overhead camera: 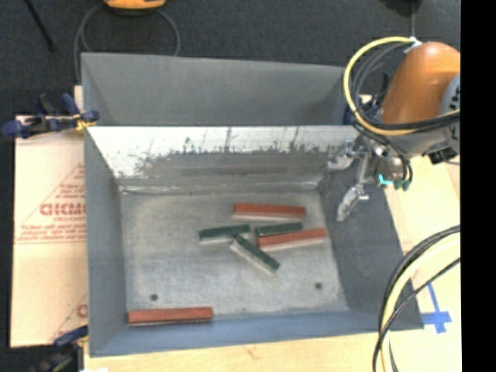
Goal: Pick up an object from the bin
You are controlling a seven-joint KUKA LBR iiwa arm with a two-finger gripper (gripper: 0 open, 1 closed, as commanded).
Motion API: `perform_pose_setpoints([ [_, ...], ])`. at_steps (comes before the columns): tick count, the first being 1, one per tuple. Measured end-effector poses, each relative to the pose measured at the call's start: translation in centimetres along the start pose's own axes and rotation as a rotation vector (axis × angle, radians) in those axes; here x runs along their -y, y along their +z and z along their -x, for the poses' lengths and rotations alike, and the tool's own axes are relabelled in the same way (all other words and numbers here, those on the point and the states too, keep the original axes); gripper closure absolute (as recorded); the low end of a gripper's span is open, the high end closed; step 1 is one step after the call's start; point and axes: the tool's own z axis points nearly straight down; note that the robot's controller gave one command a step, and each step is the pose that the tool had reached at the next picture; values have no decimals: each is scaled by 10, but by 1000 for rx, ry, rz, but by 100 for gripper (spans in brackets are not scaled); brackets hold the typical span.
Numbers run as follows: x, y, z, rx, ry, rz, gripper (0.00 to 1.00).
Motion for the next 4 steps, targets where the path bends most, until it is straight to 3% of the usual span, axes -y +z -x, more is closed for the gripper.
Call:
perform_pose_setpoints([
  [1,-1,-5,2,8,-3,-2,0],
  [2,-54,77,-17,3,-114,-2,0],
  [3,-57,78,-15,15,-126,-3,0],
  [4,-78,68,-15,9,-208,-2,0],
])
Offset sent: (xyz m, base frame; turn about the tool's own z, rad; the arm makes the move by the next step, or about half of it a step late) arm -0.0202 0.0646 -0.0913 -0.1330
